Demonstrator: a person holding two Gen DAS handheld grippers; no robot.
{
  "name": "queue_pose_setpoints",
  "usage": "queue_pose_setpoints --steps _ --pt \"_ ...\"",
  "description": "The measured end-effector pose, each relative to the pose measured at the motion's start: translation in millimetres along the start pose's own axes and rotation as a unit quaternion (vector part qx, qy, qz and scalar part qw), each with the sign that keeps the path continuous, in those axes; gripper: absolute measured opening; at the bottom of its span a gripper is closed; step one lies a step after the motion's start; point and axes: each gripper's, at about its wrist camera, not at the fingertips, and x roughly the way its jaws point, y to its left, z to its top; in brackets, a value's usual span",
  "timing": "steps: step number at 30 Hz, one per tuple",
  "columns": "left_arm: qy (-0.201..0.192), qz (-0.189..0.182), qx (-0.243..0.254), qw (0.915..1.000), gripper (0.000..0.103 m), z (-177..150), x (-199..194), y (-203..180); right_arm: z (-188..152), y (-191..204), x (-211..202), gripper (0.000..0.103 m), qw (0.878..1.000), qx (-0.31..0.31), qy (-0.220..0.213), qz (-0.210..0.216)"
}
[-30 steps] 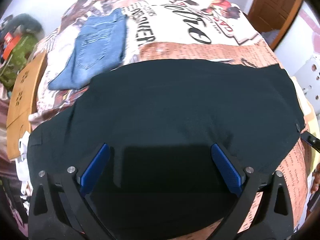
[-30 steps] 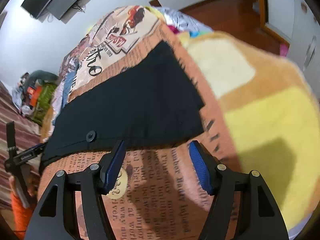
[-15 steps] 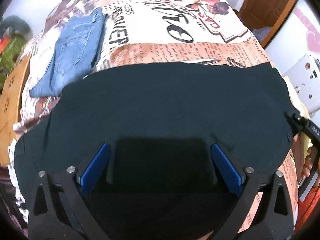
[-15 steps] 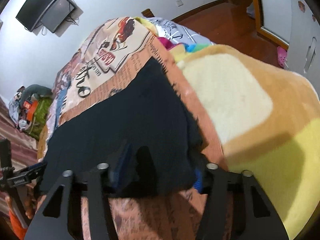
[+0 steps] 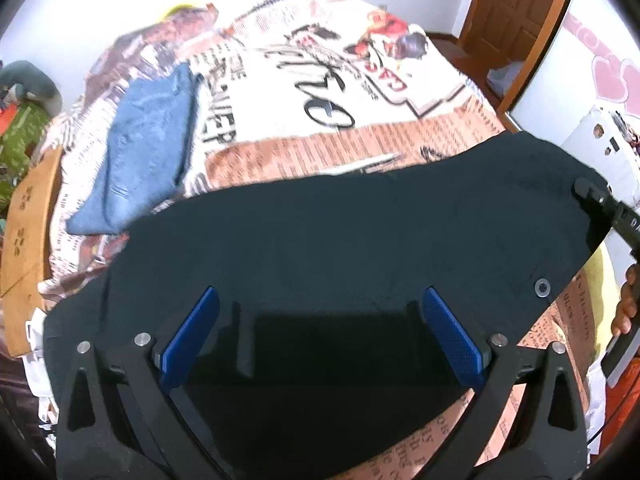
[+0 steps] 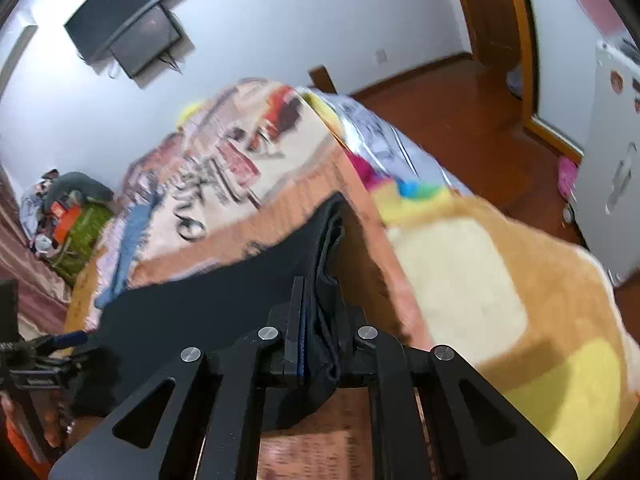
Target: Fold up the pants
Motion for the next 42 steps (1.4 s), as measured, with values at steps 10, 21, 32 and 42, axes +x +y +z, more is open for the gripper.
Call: queue_pose_setpoints --steps 10,21,32,42 --pt "-0.072 0.035 -0.013 0.9967 0.103 -10 -56 26 30 79 -25 0.008 0.994 -0.079 -0.046 0.059" --pt "-0.127 0.049 -0.049 0.9894 0.103 -41 -101 72 40 175 -1 0.008 0.982 -0.158 -0.025 0.1" --pt "-0.117 0.051 -0.141 0.9817 0.103 -85 -106 142 -34 271 57 0.008 0.952 -0.233 0.102 0.172" --pt "-0.099 0.058 -0.183 0.9763 0.103 -100 -98 165 -115 287 108 0.021 0.911 -0.279 0.258 0.163"
